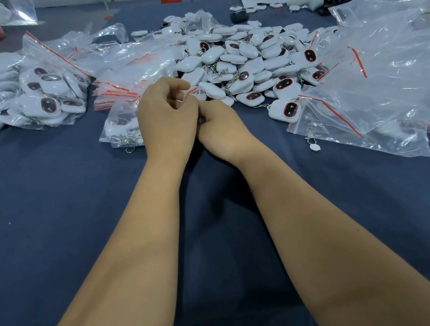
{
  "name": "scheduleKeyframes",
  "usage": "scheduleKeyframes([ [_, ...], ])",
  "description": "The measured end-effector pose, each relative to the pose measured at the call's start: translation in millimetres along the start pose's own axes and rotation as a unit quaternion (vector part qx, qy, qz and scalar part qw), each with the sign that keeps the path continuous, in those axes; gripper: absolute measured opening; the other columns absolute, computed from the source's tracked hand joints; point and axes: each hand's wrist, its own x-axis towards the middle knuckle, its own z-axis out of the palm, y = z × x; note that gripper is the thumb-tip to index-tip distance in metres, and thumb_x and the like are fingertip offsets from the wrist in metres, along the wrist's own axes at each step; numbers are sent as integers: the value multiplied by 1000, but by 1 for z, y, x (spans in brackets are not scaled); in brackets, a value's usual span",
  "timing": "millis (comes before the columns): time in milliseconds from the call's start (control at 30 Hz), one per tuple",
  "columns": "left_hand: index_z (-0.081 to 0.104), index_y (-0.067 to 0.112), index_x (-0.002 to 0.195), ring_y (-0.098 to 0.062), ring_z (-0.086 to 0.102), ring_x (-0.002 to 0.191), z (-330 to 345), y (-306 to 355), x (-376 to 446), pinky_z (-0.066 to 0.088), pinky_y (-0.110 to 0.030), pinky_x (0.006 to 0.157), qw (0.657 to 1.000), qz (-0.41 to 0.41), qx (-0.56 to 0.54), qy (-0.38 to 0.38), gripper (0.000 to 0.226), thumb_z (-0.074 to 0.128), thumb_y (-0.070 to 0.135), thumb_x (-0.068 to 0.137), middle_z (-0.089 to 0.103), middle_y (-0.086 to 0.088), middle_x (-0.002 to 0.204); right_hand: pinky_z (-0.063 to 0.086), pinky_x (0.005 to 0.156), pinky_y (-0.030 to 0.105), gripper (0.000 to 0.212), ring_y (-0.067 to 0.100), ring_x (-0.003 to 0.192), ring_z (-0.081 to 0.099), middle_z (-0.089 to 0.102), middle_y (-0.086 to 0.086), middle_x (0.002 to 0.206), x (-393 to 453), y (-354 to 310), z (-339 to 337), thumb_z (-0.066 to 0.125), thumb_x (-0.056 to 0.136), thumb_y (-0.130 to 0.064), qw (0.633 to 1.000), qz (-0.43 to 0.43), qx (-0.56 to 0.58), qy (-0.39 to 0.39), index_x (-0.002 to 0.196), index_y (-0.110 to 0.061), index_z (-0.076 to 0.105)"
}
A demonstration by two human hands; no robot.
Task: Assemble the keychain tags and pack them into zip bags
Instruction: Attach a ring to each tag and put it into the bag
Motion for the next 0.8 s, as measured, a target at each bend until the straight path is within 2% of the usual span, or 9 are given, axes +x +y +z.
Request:
scheduleKeyframes([
  [133,62,24,97,-21,60,84,1,-5,2,52,-40,79,998,-42,31,-27,27,47,5,85,60,2,85,38,60,30,31,12,64,48,59,-10,59,0,1,-1,46,83,4,1000,-15,11,18,69,-17,65],
  [200,60,25,98,-24,60,88,1,-7,2,51,-42,80,997,-46,63,-26,28,45,6,85,60,1,86,36,59,27,35,11,60,46,56,-12,54,-1,1,-2,47,81,5,999,-20,13,22,67,-22,64],
  [267,60,26,100,-23,59,89,-1,-8,2,49,-39,78,994,-48,97,-11,29,43,7,86,61,0,92,46,74,32,37,19,74,56,66,-4,69,-1,0,-2,46,82,2,1000,-20,-2,8,77,-25,71],
  [367,59,24,100,-17,56,88,-4,-6,3,47,-33,77,996,-18,70,49,25,45,8,86,62,-3,100,38,95,37,41,19,93,52,62,-12,80,2,2,-1,46,85,-8,998,-27,-55,-24,64,-41,60],
  [467,61,21,97,-9,53,82,-4,1,-2,46,-24,74,997,53,34,50,24,50,8,79,60,-2,96,17,82,31,20,17,95,34,44,-17,81,6,5,4,44,89,-20,986,-58,-150,-37,90,-36,56],
  [533,60,22,93,-9,53,81,-3,3,-6,46,-23,72,995,84,49,18,25,50,10,74,58,0,94,13,78,30,24,15,92,27,31,-20,78,7,8,6,42,90,-16,978,-70,-196,-33,107,-30,52],
  [633,58,27,91,-10,53,81,-1,2,-7,44,-24,72,995,74,69,-8,24,49,16,73,57,3,95,21,86,32,29,17,93,31,29,-20,78,4,7,6,41,90,-9,976,-72,-203,-23,111,-25,53],
  [733,58,29,92,-14,54,84,0,-3,-3,45,-28,72,995,24,91,-16,23,50,12,79,61,1,98,41,91,38,24,27,95,55,62,-4,84,3,1,3,42,85,-3,989,-49,-136,30,92,-12,63],
  [800,59,29,91,-18,56,84,1,-6,0,43,-30,69,995,-7,96,-24,26,48,8,82,64,-3,96,47,86,36,29,24,94,61,69,2,94,0,-3,-1,44,80,1,994,-16,-41,99,84,-11,70],
])
